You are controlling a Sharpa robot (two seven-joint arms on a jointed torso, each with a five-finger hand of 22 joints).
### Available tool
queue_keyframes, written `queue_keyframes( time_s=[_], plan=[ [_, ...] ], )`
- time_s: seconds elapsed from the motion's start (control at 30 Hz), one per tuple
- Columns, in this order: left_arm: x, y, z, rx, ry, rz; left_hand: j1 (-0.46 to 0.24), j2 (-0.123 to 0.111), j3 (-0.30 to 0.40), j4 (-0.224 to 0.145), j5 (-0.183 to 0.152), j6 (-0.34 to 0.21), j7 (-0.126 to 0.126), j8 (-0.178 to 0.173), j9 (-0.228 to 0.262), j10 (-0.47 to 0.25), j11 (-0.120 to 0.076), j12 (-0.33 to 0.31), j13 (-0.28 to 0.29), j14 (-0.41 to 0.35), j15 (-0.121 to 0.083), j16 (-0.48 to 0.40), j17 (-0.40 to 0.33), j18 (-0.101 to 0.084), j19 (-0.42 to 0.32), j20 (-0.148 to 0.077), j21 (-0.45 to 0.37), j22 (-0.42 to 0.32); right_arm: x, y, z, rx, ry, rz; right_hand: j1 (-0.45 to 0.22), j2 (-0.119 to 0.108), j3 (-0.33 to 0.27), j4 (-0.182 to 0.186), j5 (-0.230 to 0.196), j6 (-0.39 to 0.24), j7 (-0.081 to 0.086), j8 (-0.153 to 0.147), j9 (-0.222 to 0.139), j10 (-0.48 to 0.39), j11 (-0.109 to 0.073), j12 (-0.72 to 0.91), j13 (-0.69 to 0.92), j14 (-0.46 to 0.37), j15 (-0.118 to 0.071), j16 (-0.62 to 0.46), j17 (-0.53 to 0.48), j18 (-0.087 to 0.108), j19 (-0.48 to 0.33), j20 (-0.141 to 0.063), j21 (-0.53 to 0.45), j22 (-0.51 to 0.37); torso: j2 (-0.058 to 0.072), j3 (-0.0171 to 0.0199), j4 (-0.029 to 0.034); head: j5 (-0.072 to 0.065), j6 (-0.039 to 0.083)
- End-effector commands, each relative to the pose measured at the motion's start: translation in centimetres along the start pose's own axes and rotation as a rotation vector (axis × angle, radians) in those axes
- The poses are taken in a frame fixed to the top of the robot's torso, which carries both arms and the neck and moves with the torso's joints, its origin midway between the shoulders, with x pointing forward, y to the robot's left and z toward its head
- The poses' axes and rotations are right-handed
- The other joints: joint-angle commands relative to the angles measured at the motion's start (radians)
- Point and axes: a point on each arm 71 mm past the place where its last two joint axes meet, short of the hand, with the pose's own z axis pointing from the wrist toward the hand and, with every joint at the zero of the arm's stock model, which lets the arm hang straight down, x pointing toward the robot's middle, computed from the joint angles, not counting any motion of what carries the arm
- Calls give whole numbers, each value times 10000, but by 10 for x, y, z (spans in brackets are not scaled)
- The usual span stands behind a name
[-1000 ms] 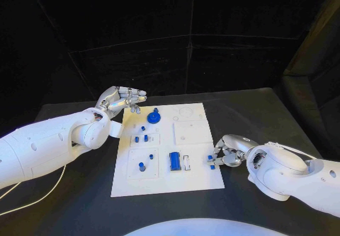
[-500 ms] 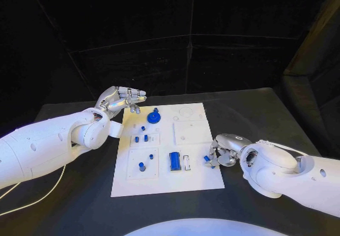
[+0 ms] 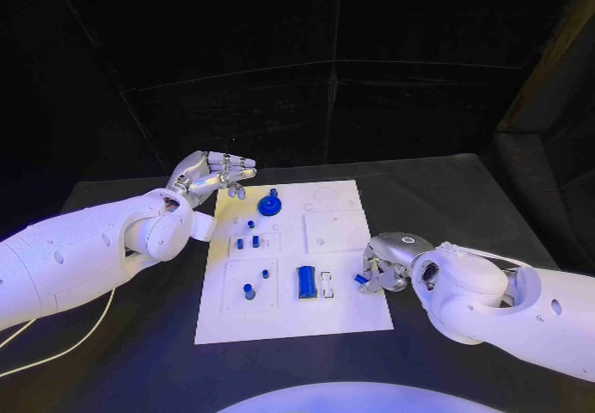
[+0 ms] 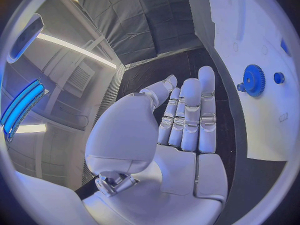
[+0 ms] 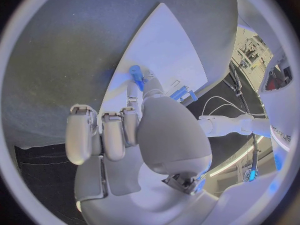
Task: Assemble the parts on the task board
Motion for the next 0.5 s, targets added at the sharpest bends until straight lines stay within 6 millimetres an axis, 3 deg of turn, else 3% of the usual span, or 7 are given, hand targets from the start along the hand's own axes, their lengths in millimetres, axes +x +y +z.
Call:
queue_keyframes(
  time_s=[0.03,0.13,0.27,0.4,0.5],
  plan=[
    [1,-1,0,24,88,-72,10,82,-71,-8,27,-86,-1,54,6,-60,14,13,5,-51,18,3,-8,135,-48,52,-57,-10,16,-6,0,587,816,-741,65,133,82,-6,259,-44,-32,-70,-397,58,-89,-2,627,723,-90,14,991,-118,26,-32,41,291,-2,-2,4,5,1],
    [1,1,0,-22,120,-63,10,82,-71,-8,27,-86,-1,54,6,-60,14,13,5,-51,18,3,-8,135,-48,52,-57,-10,14,-5,0,615,500,-531,100,315,301,17,871,19,-89,-104,-373,89,-137,43,671,736,-129,37,1048,-124,48,-59,61,329,1,6,12,20,3],
    [1,2,-1,-65,119,-40,10,82,-71,-8,27,-86,-1,54,6,-60,14,13,5,-51,18,3,-8,135,-48,52,-57,-10,9,-2,-2,468,-34,-99,308,570,764,-8,940,50,-145,-178,-369,108,-195,75,711,750,-184,65,1110,-122,55,-112,63,331,-1,4,14,35,5],
    [-1,3,-2,-80,88,-18,10,82,-71,-8,27,-86,-1,54,6,-60,14,13,5,-51,18,3,-8,135,-48,52,-57,-10,5,3,-5,167,-527,550,307,581,1110,58,915,63,-152,-243,-366,121,-208,97,739,756,-196,76,1139,-128,67,-134,74,352,5,3,15,51,15],
    [-1,3,-2,-86,83,-13,10,82,-71,-8,27,-86,-1,54,6,-60,14,13,5,-51,18,3,-8,135,-48,52,-57,-10,3,5,-8,-53,-729,1371,181,447,1540,227,1008,70,-142,-345,-368,126,-206,86,744,753,-192,67,1128,-133,75,-136,80,367,4,-2,23,67,19]
  ],
)
